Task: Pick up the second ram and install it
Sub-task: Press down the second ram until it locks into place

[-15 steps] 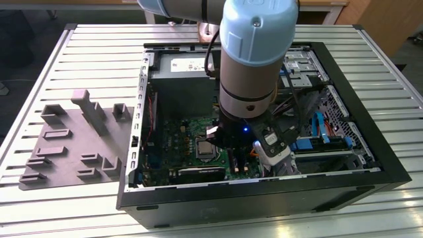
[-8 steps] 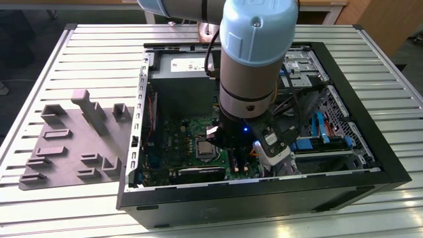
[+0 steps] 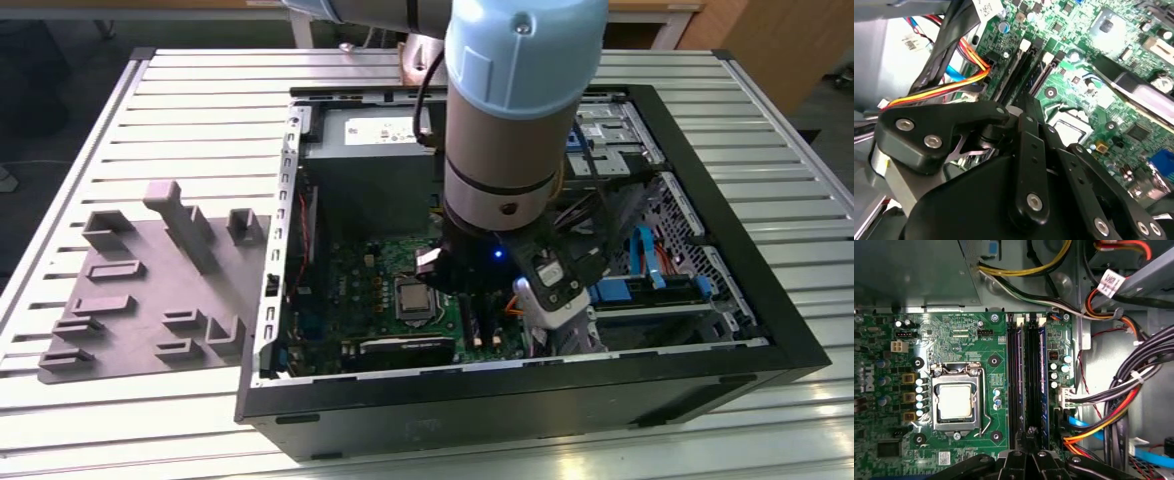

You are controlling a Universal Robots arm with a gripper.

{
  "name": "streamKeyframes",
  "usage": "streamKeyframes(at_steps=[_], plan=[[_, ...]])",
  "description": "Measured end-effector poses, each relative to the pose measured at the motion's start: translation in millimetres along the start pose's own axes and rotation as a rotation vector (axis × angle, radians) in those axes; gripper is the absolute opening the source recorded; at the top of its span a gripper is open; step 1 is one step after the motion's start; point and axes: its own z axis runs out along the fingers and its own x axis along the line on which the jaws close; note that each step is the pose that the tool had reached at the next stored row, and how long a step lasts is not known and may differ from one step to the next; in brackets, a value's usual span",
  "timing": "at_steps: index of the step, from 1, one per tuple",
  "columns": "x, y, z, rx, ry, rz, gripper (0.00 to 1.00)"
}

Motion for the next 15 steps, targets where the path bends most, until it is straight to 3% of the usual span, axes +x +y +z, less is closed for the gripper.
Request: streamKeyframes(at_steps=[6, 13, 15], plan=[[-0.9, 0.5, -16.3, 0.0002, 0.0, 0.0, 0.11], [-1.0, 0.5, -17.6, 0.0, 0.0, 0.0, 0.11], [-0.9, 4.2, -17.5, -0.0004, 0.0001, 0.0, 0.11]])
